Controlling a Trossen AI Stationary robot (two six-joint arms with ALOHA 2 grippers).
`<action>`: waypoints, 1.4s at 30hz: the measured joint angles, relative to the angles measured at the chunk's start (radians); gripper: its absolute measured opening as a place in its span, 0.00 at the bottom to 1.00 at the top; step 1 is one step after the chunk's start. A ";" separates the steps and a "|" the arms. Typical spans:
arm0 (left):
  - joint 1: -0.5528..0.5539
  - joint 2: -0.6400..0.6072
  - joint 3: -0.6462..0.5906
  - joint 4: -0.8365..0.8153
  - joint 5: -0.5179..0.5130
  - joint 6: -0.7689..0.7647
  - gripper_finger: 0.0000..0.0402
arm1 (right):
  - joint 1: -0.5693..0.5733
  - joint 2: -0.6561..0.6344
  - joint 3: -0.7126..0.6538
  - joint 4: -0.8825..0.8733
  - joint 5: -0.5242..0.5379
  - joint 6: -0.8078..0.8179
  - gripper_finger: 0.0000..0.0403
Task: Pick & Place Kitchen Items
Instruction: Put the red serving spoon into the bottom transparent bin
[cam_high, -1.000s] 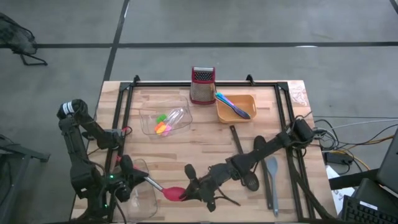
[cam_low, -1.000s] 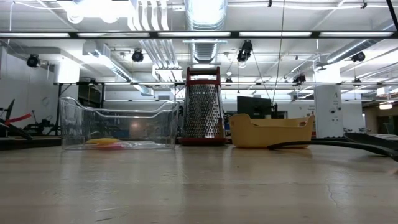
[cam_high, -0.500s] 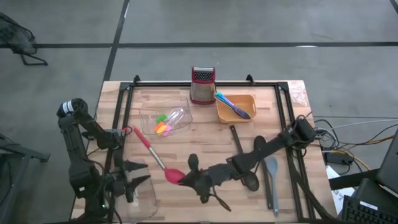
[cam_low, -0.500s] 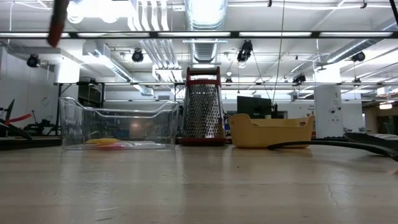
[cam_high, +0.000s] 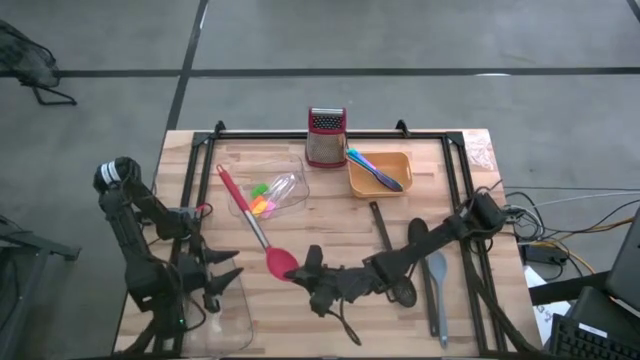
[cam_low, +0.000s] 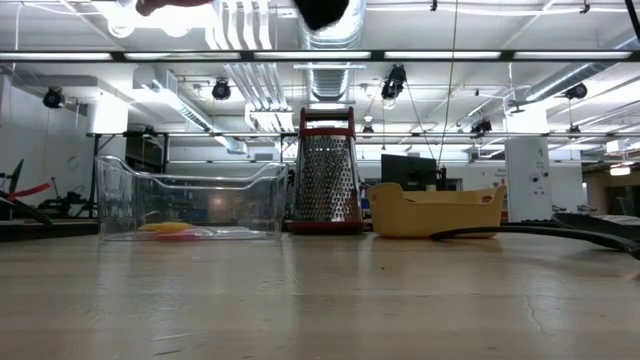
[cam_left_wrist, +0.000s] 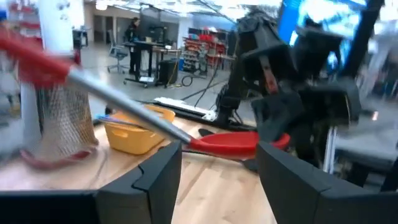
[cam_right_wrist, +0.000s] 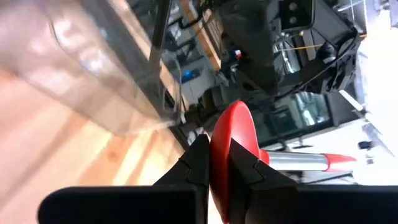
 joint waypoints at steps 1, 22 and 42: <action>0.004 0.000 -0.022 -0.003 -0.001 -0.063 0.53 | 0.000 0.010 0.000 0.004 0.004 -0.025 0.03; 0.169 -0.051 -0.126 0.001 -0.006 -0.210 0.53 | 0.018 0.230 0.177 0.097 0.173 -0.239 0.03; 0.187 -0.067 -0.122 0.021 -0.003 -0.139 0.21 | 0.044 0.277 0.212 0.075 0.174 -0.288 0.03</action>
